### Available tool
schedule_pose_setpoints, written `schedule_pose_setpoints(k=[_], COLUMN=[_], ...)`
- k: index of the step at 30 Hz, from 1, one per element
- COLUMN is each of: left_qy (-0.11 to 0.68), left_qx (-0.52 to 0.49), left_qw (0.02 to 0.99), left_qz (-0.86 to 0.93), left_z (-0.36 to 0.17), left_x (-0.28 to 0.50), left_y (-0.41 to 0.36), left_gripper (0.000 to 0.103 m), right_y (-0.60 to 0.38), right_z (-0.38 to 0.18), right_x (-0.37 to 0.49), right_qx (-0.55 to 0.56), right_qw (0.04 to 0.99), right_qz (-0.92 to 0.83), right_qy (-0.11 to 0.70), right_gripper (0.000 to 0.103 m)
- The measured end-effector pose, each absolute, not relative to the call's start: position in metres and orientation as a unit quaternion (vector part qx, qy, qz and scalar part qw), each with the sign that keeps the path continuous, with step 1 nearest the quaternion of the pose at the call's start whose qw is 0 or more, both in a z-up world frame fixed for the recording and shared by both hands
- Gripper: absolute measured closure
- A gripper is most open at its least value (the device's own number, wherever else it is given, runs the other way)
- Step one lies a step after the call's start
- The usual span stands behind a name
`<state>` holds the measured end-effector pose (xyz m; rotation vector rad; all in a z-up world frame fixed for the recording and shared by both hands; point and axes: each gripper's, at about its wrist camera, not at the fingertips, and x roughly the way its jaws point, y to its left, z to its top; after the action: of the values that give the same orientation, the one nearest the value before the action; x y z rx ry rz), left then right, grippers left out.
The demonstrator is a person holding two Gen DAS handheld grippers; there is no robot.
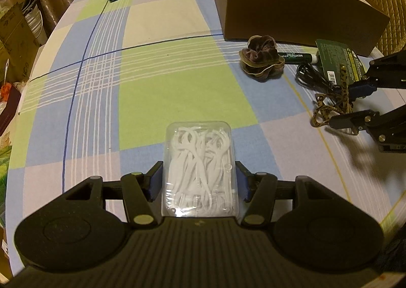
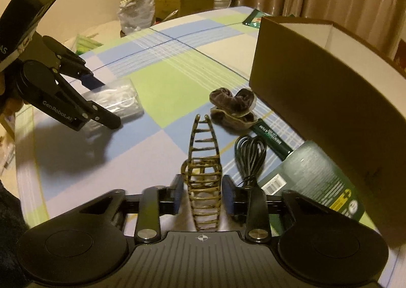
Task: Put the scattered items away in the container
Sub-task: 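Grasp the brown claw hair clip with the right tool while the left tool holds the floss box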
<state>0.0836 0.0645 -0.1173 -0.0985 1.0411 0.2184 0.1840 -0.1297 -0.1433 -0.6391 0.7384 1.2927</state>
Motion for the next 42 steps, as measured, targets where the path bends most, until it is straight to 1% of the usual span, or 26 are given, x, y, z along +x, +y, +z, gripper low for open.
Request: schedule_pose_setpoints(k=[7,8,15,21,29,42], left_qy=[0.494,0.493,0.496,0.488,0.460,0.419], left_qx=[-0.048,-0.047,-0.023,-0.012,0.001,0.020], left_qw=[0.862,0.862,0.864,0.871,0.888,0.908], left_qz=[0.106,0.105,0.081,0.052,0.026,0.014], left_z=[-0.118,-0.118,-0.117,-0.109,-0.082,-0.038], left_x=[0.087,0.088,0.098,0.110,0.125,0.164], left_y=[0.063,0.063,0.050,0.035,0.024,0.011], left_gripper=[0.047,0.049,0.050,0.050,0.050,0.050], right_y=[-0.146,-0.151,-0.183,-0.204,-0.219,-0.215], right_z=[-0.133,-0.131,-0.111,-0.096,-0.073,-0.049], right_x=[0.190,0.192,0.209,0.218,0.231,0.253], right_qx=[-0.245,-0.236,-0.174,-0.138,-0.103,-0.095], right_qw=[0.714,0.718,0.747,0.766,0.786,0.796], right_qz=[0.541,0.536,0.496,0.472,0.458,0.457], right_qy=[0.371,0.377,0.407,0.414,0.403,0.384], right_gripper=[0.079,0.079,0.079,0.079,0.079,0.079])
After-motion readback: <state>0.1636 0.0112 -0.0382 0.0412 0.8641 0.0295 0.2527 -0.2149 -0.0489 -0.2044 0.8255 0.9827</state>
